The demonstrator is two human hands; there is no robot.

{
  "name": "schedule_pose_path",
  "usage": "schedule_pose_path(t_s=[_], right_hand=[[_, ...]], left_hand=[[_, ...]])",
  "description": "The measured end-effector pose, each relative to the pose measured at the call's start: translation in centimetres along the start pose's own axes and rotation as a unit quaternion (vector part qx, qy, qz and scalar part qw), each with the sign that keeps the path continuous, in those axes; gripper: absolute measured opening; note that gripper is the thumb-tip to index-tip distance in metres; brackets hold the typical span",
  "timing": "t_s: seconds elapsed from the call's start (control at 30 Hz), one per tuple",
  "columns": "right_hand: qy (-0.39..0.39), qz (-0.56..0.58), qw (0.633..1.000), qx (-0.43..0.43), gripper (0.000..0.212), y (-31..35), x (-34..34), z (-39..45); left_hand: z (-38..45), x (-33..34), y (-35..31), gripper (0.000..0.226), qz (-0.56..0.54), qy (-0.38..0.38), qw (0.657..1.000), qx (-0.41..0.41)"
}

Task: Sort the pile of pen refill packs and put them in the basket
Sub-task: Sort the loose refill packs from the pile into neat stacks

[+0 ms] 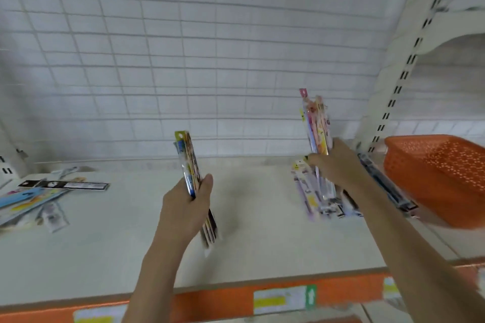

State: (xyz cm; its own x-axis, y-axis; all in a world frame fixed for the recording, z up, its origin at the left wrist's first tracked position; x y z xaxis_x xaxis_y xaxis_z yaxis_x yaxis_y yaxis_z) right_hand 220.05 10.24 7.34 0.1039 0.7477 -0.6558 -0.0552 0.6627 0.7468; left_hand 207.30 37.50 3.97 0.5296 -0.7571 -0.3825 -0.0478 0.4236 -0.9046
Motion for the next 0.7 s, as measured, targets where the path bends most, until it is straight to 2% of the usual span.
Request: schedule_pose_path(t_s=[0.1,0.2,0.3,0.4,0.53,0.63,0.7], right_hand=[[0.055,-0.082,0.993,0.06,0.042,-3.0,-3.1,2.5],[0.101,-0.215,0.966,0.097,0.071,-5.6,-5.0,4.2],[0.146,-0.278,0.944,0.097,0.068,-7.4,-6.0,4.9],[0.182,-0.286,0.936,0.097,0.069,-9.2,-6.7,6.3],[0.194,-0.298,0.931,0.084,0.095,-10.9,-6.3,6.8],[0.194,-0.26,0.944,0.067,0.115,-11.3,-6.2,6.6],[0.18,-0.223,0.956,0.058,0.117,-11.7,-6.7,6.7]], left_hand=[[-1.4,3.2,-1.1,0.044,0.019,0.015,1.0,-0.012],[-2.7,5.6,-1.3,0.047,0.043,0.021,0.998,-0.027],[-3.1,7.1,-2.2,0.049,0.078,0.024,0.996,-0.042],[-2.8,8.7,-3.4,0.048,0.087,0.041,0.995,-0.042],[-2.2,11.5,-4.5,0.035,0.081,0.089,0.992,-0.043],[-1.8,14.5,-5.6,0.033,0.075,0.133,0.988,-0.037],[-1.5,16.6,-6.5,0.029,0.064,0.162,0.984,-0.024]])
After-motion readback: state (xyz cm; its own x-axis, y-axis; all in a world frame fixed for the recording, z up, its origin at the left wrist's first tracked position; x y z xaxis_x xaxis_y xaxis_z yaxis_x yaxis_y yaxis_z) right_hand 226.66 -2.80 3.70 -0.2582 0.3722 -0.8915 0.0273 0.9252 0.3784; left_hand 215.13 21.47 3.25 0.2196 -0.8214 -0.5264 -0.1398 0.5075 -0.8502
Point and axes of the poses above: each hand's wrist, its own z-axis towards the middle knuckle, its own x-axis out of the palm, y = z × x, the point moved 7 cm from there along z, towards the middle knuckle, and after that the axes turned 1 degree about -y, right-handed, at the moved point
